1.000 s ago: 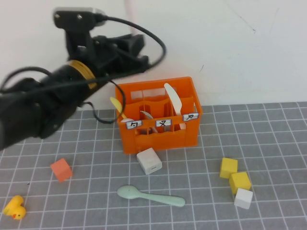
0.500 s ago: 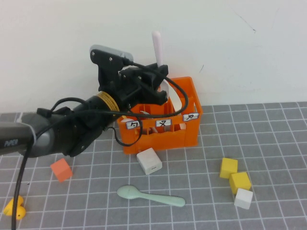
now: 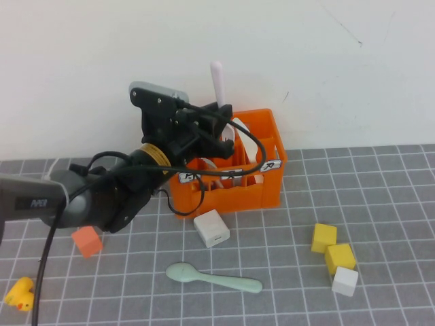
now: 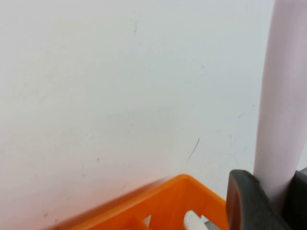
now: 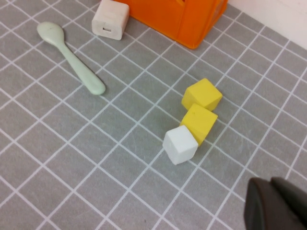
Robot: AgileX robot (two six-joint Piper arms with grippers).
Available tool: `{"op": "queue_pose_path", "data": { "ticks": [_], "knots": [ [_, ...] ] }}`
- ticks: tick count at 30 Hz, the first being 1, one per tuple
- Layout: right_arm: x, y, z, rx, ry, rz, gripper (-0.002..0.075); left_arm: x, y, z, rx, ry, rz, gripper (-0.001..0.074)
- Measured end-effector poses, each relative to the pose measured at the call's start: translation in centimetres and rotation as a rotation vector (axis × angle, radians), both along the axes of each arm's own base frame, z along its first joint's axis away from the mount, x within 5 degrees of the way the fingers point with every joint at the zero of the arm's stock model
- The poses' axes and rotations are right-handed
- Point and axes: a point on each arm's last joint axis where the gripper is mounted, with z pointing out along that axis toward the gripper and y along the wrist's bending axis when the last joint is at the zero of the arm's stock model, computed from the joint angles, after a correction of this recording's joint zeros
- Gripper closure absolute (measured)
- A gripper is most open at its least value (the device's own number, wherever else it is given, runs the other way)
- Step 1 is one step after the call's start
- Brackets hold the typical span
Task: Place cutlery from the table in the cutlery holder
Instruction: Place the fork on the box
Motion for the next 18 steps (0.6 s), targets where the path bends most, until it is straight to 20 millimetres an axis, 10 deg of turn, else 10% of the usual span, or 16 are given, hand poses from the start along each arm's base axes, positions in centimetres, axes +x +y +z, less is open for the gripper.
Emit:
{"op": "queue_pose_path", "data": {
  "ticks": [18],
  "knots": [
    [0.01,-0.01,0.01,0.000,-0.001,-0.001,0.0728,0.08,-0.04,-0.75,0.056,-0.011,-0.001,0.0419]
  ]
}}
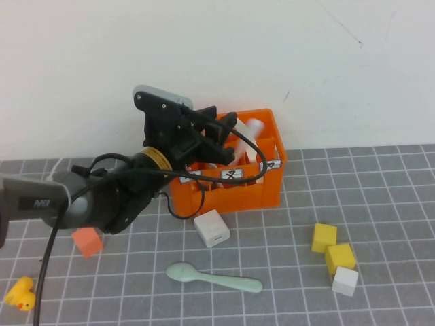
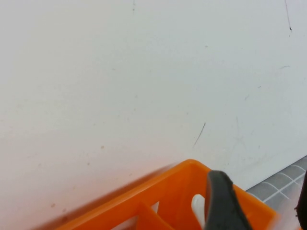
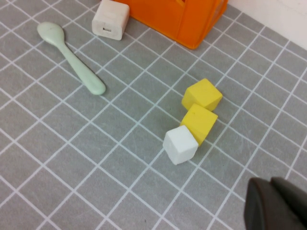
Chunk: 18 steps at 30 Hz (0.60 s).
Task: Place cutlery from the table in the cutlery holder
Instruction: Place the fork on the box, then pick up the spoon
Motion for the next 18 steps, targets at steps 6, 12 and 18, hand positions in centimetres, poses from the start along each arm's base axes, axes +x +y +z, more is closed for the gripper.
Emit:
{"op": "queue_pose_path", "data": {
  "ticks": [6,12,18],
  "knots": [
    [0.0,0.0,0.0,0.000,0.000,0.000,0.0728,-0.4,0.1,1.9,0.034,-0.017,-0.005,0.0429],
    [0.0,0.0,0.0,0.002,0.000,0.000,0.0728,-3.0,0.9,7.8,0.239,-0.026,-0.047,0.0637],
    [-0.4,0.7,0.3,0.001,-0.043,0.120,0.0728,-8.0,1.0,12.3,0.328,0.053,-0.282,0.0727]
  ]
}}
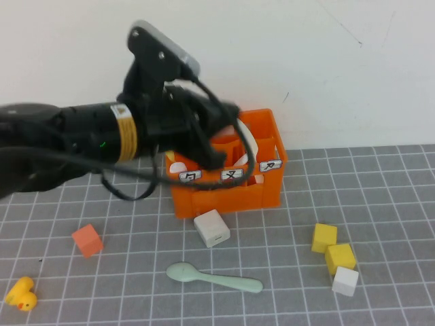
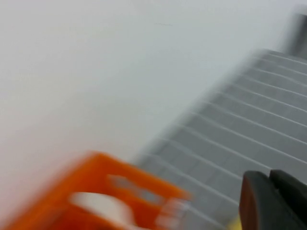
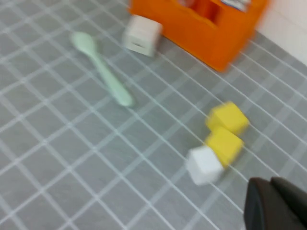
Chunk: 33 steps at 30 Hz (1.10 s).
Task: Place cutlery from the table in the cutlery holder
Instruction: Pick up the spoon
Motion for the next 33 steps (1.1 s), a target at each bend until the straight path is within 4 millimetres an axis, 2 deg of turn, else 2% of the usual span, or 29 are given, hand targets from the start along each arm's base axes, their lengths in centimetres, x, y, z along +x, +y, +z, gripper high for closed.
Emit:
{"op": "queue_pose_path", "data": {
  "ticks": [2,5,8,10,15,17,20,22,24,27,31,33],
  "knots": [
    [-0.3,0.4,0.1,0.007,-0.014,0.061,0.0728,-1.8,-0.4,0.4,-0.004,0.078,-0.139,0.0730],
    [-0.6,0.8,0.2,0.013,-0.023,0.130,0.0728,-3.6,-0.7,-0.2,0.001,0.199,-0.275,0.0734],
    [-0.7,1.0,0.3,0.022,-0.029,0.153,0.0728,-3.8,-0.7,-1.2,0.017,0.253,-0.274,0.0735],
    [-0.7,1.0,0.3,0.023,-0.031,0.156,0.0728,-3.3,-0.5,-1.7,0.046,0.240,-0.213,0.0735],
    [-0.7,1.0,0.4,0.030,-0.031,0.156,0.0728,0.2,2.2,-1.9,0.187,0.048,0.225,0.0735],
    [-0.6,1.0,0.4,0.047,-0.017,0.123,0.0728,1.7,4.5,-1.6,0.224,-0.007,0.524,0.0735],
    [-0.4,0.7,0.4,0.047,0.051,0.069,0.0728,2.0,7.6,-1.4,0.276,0.072,0.879,0.0735],
    [0.2,0.6,0.8,0.019,0.112,0.059,0.0729,1.3,9.2,-1.7,0.368,0.212,1.019,0.0735],
    [1.4,0.7,1.6,0.004,0.168,0.067,0.0729,0.3,9.5,-2.5,0.467,0.361,0.984,0.0735],
    [3.9,1.5,2.6,-0.022,0.228,0.119,0.0728,-1.5,8.1,-4.2,0.446,0.538,0.825,0.0735],
    [7.5,3.3,2.8,-0.095,0.295,0.205,0.0728,-3.7,6.5,-5.4,0.372,0.582,0.674,0.0735],
    [9.4,4.9,2.0,-0.140,0.337,0.253,0.0728,-5.0,6.4,-5.6,0.349,0.585,0.646,0.0735]
  ]
}}
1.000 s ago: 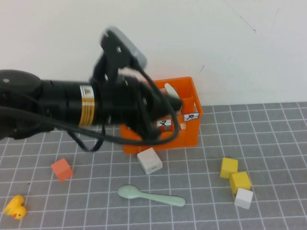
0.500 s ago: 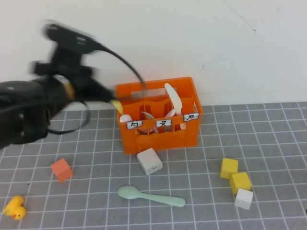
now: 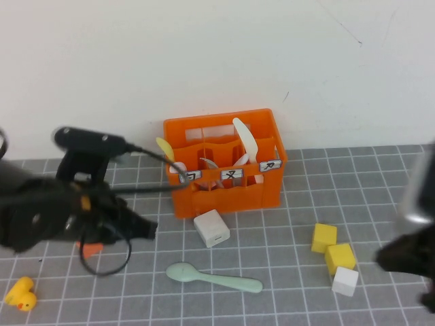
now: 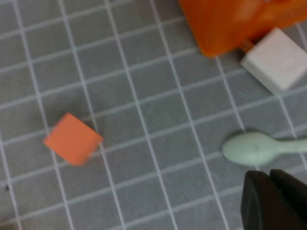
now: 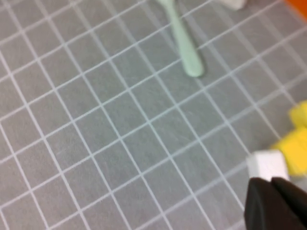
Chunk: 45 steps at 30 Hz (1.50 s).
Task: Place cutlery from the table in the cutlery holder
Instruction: Pick up the spoon
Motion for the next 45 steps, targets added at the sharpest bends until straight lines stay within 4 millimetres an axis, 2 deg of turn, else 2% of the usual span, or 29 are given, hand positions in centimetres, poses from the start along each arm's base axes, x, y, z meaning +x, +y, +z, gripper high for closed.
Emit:
{"op": "queue_pose_path", "data": {
  "ticks": [5,9,15,18,23,26,32,45],
  "knots": [
    [2.9,5.4,-2.7,-0.096,0.049,0.126,0.0728,-3.1,0.9,0.5,-0.050,-0.016,0.004,0.0735],
    [3.9,10.1,-5.1,-0.189,0.052,0.265,0.0728,-5.6,1.6,1.6,-0.101,-0.001,0.006,0.0735],
    [5.6,15.7,-8.5,-0.256,0.036,0.388,0.0717,-9.2,2.6,2.3,-0.083,0.057,-0.068,0.0735],
    [6.7,18.0,-9.6,-0.259,0.020,0.428,0.0637,-10.4,3.2,2.5,-0.075,0.036,-0.090,0.0735],
    [8.6,20.9,-12.4,-0.265,0.010,0.453,0.0408,-11.4,4.0,2.4,-0.060,-0.084,-0.107,0.0735],
    [9.7,21.8,-14.5,-0.285,0.011,0.460,0.0356,-11.8,4.2,2.0,-0.065,-0.112,-0.105,0.0735],
    [10.6,22.1,-17.8,-0.363,0.021,0.504,0.0335,-12.0,4.3,2.0,-0.068,-0.120,-0.105,0.0735],
    [10.9,21.1,-17.8,-0.498,0.069,0.456,0.0340,-12.0,4.2,2.0,-0.075,-0.121,-0.103,0.0735]
  ]
}}
